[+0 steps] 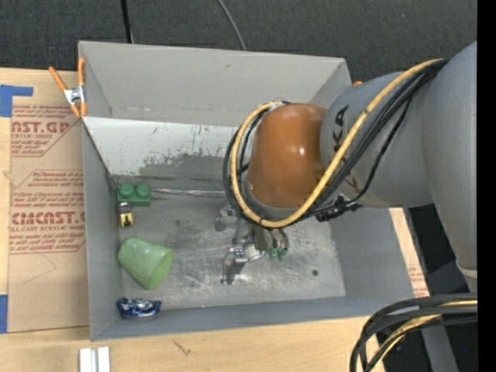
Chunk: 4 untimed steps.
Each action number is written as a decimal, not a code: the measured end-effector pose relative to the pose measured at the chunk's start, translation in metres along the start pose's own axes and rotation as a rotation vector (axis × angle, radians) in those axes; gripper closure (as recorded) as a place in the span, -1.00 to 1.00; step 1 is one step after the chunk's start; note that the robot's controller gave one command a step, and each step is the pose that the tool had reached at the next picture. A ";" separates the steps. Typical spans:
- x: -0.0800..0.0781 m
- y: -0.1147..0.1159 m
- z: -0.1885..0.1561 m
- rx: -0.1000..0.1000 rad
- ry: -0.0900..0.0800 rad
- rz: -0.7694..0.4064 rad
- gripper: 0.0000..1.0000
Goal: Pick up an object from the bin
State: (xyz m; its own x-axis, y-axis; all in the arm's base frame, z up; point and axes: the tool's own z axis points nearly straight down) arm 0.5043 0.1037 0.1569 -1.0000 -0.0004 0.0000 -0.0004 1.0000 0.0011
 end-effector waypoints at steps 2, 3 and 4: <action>0.005 -0.147 0.085 0.002 -0.006 -0.064 -1.00; -0.029 -0.110 0.078 0.000 -0.004 -0.131 -1.00; -0.029 -0.112 0.077 0.000 -0.004 -0.128 1.00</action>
Offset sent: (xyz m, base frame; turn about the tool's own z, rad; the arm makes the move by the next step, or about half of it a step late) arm 0.0141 -0.0519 -0.0869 -0.0942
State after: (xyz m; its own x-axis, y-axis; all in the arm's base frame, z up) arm 0.5333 -0.0083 0.0794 -0.9918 -0.1279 -0.0041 -0.1279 0.9918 0.0004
